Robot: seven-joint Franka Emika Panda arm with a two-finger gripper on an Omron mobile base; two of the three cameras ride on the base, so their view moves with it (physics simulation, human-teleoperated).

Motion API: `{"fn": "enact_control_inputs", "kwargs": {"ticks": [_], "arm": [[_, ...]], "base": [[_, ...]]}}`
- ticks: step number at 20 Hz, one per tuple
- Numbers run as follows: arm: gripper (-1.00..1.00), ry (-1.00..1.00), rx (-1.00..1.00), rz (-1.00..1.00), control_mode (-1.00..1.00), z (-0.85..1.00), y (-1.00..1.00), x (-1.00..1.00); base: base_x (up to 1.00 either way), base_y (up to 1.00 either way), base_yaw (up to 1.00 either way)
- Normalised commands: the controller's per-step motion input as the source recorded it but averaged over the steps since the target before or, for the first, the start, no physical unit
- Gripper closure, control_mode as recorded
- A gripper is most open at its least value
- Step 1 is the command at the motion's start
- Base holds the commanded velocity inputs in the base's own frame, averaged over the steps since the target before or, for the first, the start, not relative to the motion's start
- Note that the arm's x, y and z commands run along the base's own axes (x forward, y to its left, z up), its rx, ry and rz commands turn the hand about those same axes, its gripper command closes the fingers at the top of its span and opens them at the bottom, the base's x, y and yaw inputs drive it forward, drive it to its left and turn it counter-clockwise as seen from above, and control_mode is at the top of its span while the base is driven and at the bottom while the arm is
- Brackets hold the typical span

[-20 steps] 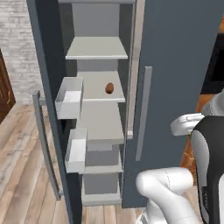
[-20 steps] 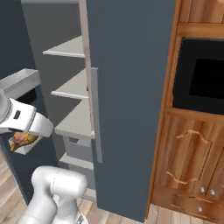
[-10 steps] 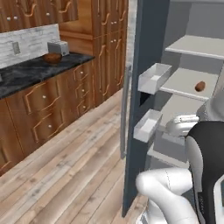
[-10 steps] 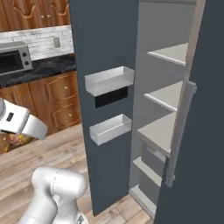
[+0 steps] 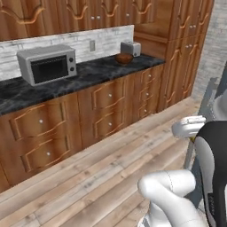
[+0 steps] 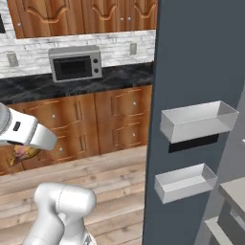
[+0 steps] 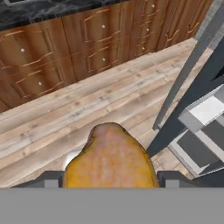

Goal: Take the kiwi, potato, and chicken drumstick from the freezer and place them in the bowl on the counter.

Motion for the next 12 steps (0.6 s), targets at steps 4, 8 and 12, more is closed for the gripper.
{"fn": "enact_control_inputs", "kwargs": {"ticks": [4,8,12], "arm": [[1.00,0.00,0.00,0.00,1.00,0.00,0.00,0.00],[1.00,0.00,0.00,0.00,1.00,0.00,0.00,0.00],[1.00,0.00,0.00,0.00,1.00,0.00,0.00,0.00]], "base": [[1.00,1.00,-0.01],[1.00,1.00,-0.05],[1.00,1.00,-0.03]]}}
